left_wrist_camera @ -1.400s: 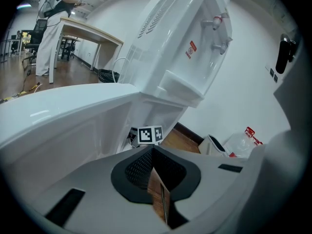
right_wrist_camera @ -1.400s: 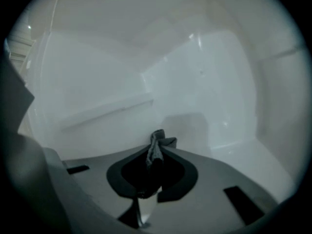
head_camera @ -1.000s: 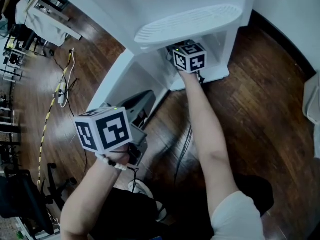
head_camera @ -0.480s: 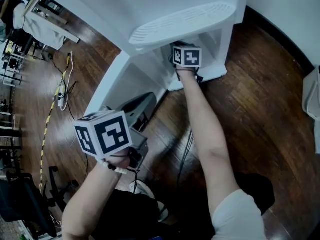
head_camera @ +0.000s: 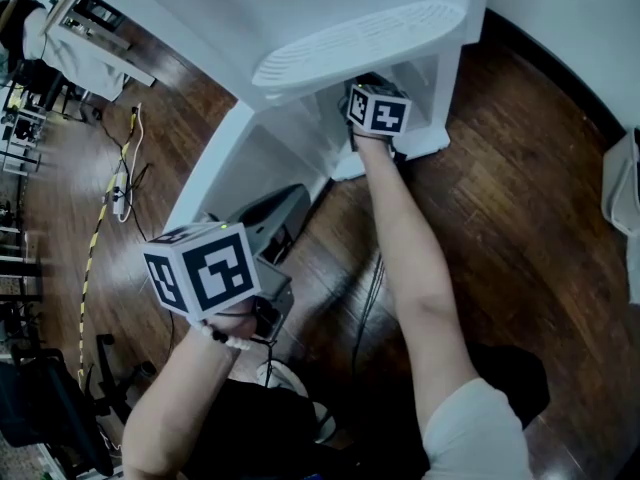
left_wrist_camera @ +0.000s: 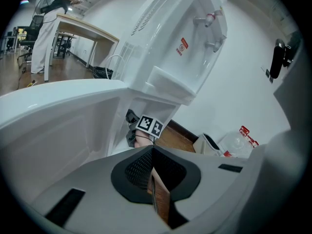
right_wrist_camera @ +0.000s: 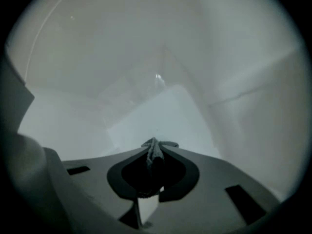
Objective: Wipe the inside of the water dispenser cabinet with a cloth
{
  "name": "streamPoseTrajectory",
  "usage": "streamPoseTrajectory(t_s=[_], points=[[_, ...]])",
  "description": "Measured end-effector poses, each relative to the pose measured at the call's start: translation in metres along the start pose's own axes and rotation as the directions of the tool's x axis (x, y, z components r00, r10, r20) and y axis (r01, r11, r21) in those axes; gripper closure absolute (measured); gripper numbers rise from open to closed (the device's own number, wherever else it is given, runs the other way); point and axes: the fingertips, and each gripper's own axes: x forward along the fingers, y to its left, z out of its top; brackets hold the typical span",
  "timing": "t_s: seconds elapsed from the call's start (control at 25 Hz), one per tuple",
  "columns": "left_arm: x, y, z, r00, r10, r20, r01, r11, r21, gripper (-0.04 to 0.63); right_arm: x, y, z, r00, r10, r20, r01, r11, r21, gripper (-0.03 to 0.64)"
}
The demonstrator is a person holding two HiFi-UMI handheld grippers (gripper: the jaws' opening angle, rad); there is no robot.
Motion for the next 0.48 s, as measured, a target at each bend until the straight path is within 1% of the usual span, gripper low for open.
streamPoseTrajectory(t_s=[0.08,0.16,0.28,0.4,0.48], points=[[0.001,0.000,0.000,1.000,-0.001,0.001,0.001,1.000,-0.001,0.607,-0.007,0.005,0.029,0.996,0.015,0.088,-0.017,1.000,0.013,0.578],[0.001,-0.001,0.000,1.000,-0.001,-0.002,0.001,1.000,-0.003,0.607,-0.012,0.007,0.050,0.988,0.027,0.155,-0.034,0.999,0.039,0.578],[0.002,-0.004,0.002,1.000,0.001,-0.008,-0.001,1.000,0.017,0.607,-0.014,0.009,0.068,0.976,0.040,0.213,-0.055,0.996,0.065,0.578],[0.002,-0.003,0.002,1.000,0.003,-0.008,-0.003,1.000,0.009,0.607,-0.014,0.006,0.067,0.979,0.011,0.201,-0.026,0.997,0.070,0.577],[0.003,-0.003,0.002,1.000,0.003,-0.007,-0.003,1.000,0.007,0.607,-0.010,-0.002,0.051,0.989,-0.025,0.148,0.012,0.996,0.093,0.577]])
